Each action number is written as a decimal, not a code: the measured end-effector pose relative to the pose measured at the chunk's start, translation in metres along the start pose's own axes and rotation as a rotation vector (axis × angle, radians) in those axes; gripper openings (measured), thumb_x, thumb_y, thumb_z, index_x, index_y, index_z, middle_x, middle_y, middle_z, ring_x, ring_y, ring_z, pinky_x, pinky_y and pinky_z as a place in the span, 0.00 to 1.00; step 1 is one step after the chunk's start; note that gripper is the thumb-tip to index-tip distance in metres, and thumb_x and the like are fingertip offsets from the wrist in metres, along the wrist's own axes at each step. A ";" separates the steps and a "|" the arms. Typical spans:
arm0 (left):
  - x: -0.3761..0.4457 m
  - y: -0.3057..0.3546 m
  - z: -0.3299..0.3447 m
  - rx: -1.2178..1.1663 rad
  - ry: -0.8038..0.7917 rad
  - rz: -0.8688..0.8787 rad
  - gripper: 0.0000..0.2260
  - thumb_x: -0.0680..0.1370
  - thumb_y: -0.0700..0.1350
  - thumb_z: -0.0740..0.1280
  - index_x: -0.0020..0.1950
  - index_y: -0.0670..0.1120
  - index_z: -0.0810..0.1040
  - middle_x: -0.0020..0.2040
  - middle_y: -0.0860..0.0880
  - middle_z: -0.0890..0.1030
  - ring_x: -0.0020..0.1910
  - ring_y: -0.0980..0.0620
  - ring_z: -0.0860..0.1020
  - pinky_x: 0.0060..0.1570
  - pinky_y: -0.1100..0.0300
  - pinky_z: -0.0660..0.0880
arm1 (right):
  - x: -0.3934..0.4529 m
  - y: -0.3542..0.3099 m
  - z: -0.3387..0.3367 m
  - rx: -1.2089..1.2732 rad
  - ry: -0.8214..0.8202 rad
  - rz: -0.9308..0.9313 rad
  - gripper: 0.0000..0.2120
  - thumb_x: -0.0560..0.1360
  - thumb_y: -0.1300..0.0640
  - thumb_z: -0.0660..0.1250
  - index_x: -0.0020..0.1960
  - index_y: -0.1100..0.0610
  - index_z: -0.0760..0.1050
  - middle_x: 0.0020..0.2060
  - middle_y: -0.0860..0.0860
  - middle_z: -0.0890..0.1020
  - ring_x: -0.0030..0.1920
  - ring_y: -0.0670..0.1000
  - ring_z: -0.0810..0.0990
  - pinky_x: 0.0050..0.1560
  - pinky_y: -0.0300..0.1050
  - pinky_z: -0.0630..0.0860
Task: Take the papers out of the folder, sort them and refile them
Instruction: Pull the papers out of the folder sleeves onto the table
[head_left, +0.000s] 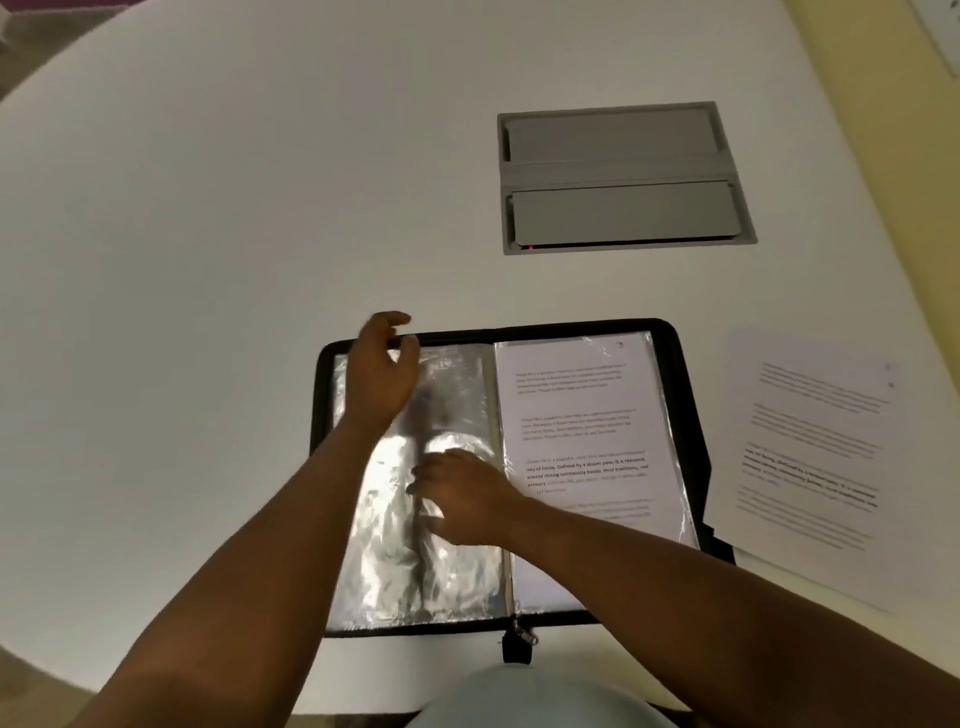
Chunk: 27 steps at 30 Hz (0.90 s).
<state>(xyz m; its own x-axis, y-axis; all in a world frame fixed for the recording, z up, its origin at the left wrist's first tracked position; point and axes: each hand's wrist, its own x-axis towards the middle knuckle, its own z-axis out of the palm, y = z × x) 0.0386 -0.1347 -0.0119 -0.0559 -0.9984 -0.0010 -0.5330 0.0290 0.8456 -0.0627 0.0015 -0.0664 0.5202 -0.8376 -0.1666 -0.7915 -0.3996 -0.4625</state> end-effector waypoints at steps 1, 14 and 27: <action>-0.004 0.002 0.013 -0.004 -0.045 0.027 0.09 0.77 0.41 0.65 0.56 0.48 0.77 0.50 0.52 0.79 0.44 0.59 0.77 0.47 0.66 0.74 | -0.002 0.007 -0.004 0.016 0.120 0.059 0.12 0.71 0.53 0.69 0.52 0.56 0.82 0.52 0.55 0.83 0.55 0.58 0.79 0.59 0.56 0.74; -0.016 0.007 0.132 0.515 -0.581 0.305 0.28 0.76 0.49 0.67 0.74 0.44 0.66 0.73 0.42 0.67 0.72 0.42 0.64 0.71 0.48 0.60 | -0.085 0.168 -0.062 -0.113 0.310 0.784 0.26 0.77 0.54 0.66 0.72 0.58 0.67 0.73 0.58 0.66 0.73 0.59 0.64 0.72 0.56 0.64; 0.001 0.021 0.161 0.624 -0.391 0.499 0.04 0.75 0.41 0.65 0.46 0.44 0.79 0.46 0.46 0.79 0.47 0.45 0.76 0.51 0.50 0.71 | -0.076 0.203 -0.093 -0.113 0.466 0.589 0.19 0.73 0.63 0.69 0.63 0.61 0.76 0.55 0.58 0.82 0.57 0.60 0.79 0.64 0.56 0.71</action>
<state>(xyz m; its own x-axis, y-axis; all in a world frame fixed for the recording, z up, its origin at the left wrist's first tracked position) -0.1088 -0.1271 -0.0801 -0.6281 -0.7781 0.0117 -0.7258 0.5912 0.3516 -0.2924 -0.0508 -0.0670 -0.1679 -0.9850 0.0386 -0.9377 0.1475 -0.3147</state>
